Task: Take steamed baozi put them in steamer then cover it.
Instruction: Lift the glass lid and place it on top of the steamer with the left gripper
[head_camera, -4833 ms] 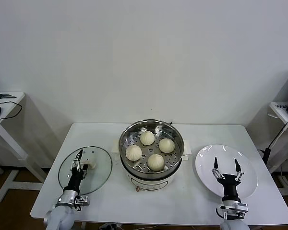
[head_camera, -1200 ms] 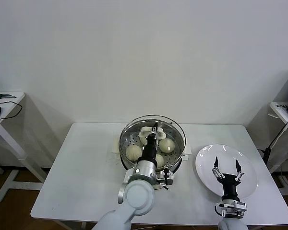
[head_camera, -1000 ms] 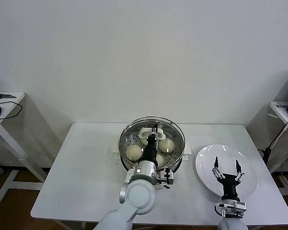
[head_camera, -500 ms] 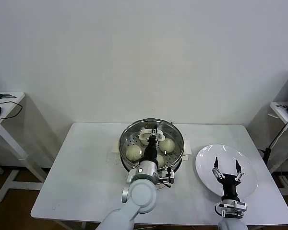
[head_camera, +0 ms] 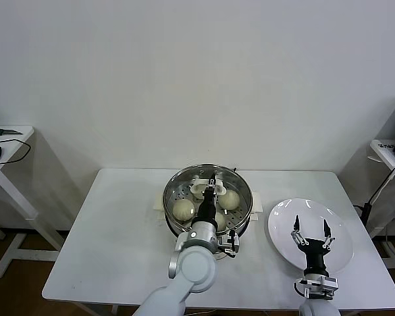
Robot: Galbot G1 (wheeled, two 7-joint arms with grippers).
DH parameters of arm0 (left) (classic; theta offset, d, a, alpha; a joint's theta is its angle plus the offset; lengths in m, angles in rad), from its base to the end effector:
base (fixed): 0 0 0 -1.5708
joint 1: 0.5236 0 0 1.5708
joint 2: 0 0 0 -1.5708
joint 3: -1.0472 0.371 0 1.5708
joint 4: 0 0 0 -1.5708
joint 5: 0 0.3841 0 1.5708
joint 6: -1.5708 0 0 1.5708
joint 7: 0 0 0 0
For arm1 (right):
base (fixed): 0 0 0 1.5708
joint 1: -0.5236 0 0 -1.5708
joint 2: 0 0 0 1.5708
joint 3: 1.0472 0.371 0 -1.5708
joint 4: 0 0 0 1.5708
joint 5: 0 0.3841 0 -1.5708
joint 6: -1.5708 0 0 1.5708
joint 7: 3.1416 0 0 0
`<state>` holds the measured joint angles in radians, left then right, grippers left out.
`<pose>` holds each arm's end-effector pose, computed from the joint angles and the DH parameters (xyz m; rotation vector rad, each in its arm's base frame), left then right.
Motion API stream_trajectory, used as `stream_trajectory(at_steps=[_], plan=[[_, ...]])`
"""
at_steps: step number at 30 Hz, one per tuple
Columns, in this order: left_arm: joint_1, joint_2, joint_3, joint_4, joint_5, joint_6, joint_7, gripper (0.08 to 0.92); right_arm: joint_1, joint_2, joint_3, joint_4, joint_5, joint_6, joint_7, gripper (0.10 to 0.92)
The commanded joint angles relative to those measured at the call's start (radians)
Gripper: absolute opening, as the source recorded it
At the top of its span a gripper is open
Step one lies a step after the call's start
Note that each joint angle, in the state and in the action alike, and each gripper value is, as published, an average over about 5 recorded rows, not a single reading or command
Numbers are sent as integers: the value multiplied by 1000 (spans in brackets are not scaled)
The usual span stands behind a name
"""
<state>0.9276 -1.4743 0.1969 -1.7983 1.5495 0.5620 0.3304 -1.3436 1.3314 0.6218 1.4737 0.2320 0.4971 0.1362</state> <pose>0.3158 -0.2183 -0.2711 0.2426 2.1703 2.1310 0.2506 -0.1332 -0.4819 0.3667 2.9867 -0.0590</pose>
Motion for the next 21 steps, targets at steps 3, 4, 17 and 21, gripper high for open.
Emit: stream_trajectory(at_steps=[3, 4, 17, 21], plan=[[3, -2, -4, 10, 5, -4, -5, 188, 1, 0, 0, 0, 0, 1, 0, 823], [4, -2, -4, 10, 5, -4, -6, 188, 1, 0, 0, 0, 0, 1, -1, 823], [19, -9, -19, 9, 8, -16, -1, 188, 1, 1, 0, 0, 0, 2, -2, 823], [23, -11, -22, 11, 6, -19, -7, 188, 0, 0, -1, 1, 1, 2, -4, 823]])
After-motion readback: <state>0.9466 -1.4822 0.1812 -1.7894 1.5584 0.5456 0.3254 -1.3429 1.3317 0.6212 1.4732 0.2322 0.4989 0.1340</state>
